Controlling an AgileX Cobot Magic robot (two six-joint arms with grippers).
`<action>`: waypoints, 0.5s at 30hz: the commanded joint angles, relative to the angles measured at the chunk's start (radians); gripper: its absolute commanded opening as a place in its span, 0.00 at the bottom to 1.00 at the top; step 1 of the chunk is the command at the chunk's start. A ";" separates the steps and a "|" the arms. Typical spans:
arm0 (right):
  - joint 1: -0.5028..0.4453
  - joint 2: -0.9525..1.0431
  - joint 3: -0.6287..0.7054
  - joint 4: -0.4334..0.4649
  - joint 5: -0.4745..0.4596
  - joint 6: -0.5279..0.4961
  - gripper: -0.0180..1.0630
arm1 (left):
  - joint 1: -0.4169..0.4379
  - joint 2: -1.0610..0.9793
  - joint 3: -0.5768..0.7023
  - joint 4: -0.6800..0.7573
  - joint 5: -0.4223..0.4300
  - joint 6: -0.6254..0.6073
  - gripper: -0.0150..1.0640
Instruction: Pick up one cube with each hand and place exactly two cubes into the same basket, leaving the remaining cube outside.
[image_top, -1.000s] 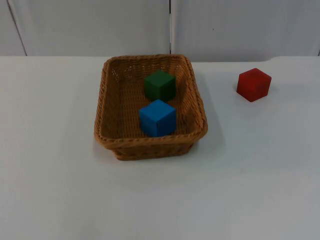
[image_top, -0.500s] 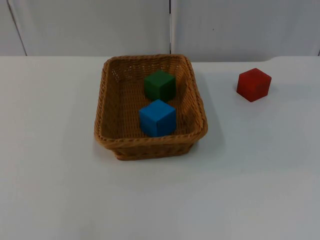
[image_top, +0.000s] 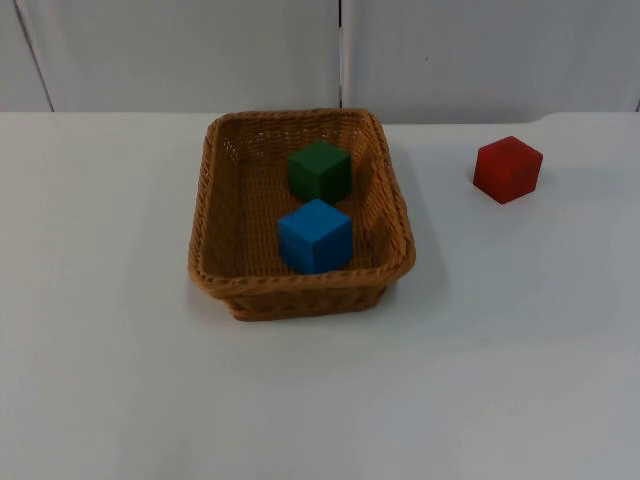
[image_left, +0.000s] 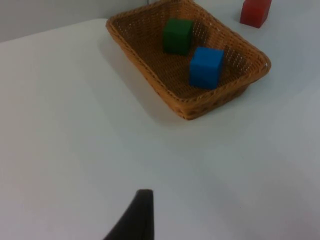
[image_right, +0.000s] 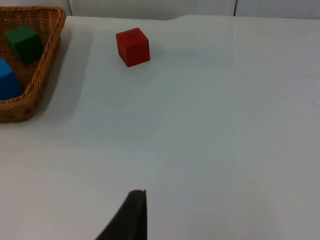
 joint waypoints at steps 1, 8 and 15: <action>-0.006 -0.003 0.005 0.001 -0.012 0.003 0.99 | -0.003 -0.004 0.005 0.004 -0.001 -0.004 0.99; -0.006 -0.003 0.005 0.001 -0.012 0.003 0.99 | 0.106 -0.004 0.005 0.003 -0.001 -0.004 0.99; -0.006 -0.003 0.005 0.001 -0.012 0.003 0.99 | 0.256 -0.004 0.005 0.003 -0.001 -0.004 0.99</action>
